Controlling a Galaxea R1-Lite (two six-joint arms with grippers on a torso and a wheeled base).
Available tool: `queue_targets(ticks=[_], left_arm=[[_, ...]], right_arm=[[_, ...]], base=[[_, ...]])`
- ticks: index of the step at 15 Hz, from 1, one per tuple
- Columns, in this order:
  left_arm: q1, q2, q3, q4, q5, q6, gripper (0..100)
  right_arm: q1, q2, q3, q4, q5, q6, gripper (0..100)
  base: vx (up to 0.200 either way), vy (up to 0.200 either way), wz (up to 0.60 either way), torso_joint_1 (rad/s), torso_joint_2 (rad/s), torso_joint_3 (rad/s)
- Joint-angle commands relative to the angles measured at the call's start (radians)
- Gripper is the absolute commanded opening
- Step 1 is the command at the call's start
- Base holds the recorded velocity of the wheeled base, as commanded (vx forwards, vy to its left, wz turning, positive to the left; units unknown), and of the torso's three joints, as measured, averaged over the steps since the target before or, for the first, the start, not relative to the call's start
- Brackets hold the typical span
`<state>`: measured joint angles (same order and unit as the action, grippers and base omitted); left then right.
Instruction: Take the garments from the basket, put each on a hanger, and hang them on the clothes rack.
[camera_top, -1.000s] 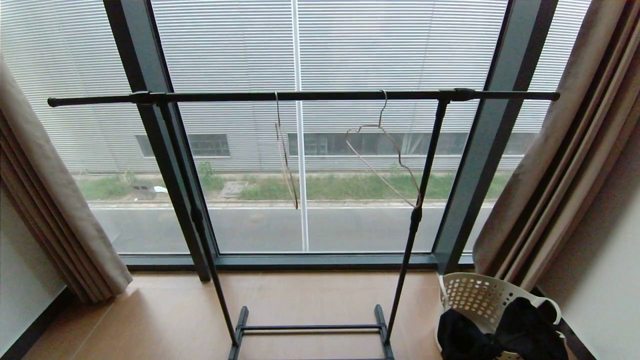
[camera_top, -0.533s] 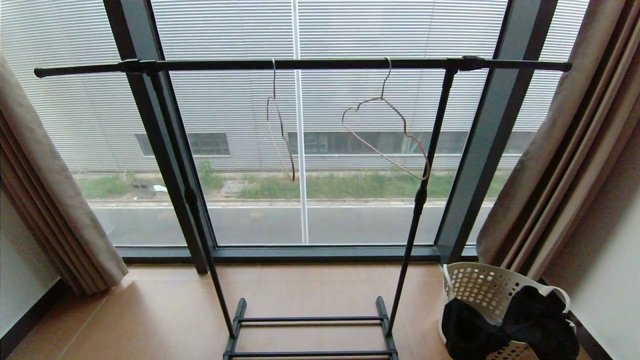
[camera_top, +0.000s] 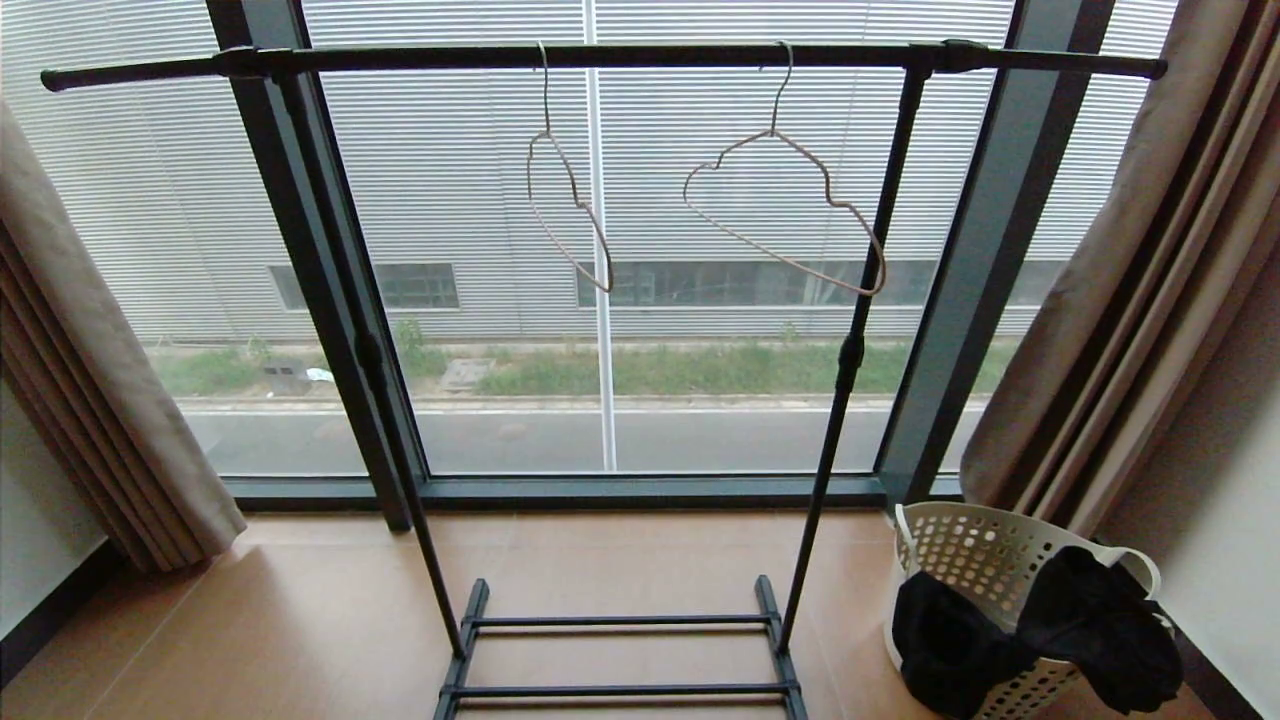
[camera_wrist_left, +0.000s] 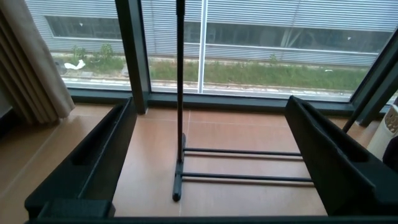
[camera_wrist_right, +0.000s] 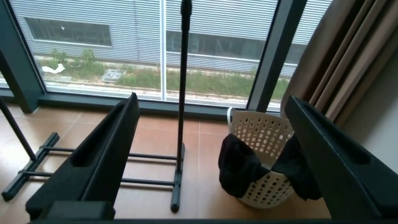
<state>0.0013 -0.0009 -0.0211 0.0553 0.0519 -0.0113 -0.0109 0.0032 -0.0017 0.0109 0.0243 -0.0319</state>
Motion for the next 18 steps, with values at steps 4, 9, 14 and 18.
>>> queue_targets(ticks=[4,9,14,18], left_arm=[[0.0,0.001,0.0,0.0,0.0,-0.001,100],[0.0,0.001,0.0,0.0,0.0,-0.001,100],[0.0,0.001,0.0,0.001,0.0,0.001,100],[0.0,0.001,0.0,0.001,0.0,0.001,100]], right_arm=[[0.0,0.001,0.0,-0.002,0.0,0.0,100],[0.0,0.001,0.0,-0.002,0.0,0.0,100],[0.0,0.001,0.0,-0.002,0.0,0.0,100],[0.0,0.001,0.0,-0.002,0.0,0.0,100]], base=[[0.0,0.0,-0.3,-0.014,0.06,0.039],[0.0,0.0,-0.48,0.0,0.0,0.003],[0.0,-0.16,0.0,0.004,0.0,0.001],[0.0,-0.2,0.0,0.002,0.0,0.0]])
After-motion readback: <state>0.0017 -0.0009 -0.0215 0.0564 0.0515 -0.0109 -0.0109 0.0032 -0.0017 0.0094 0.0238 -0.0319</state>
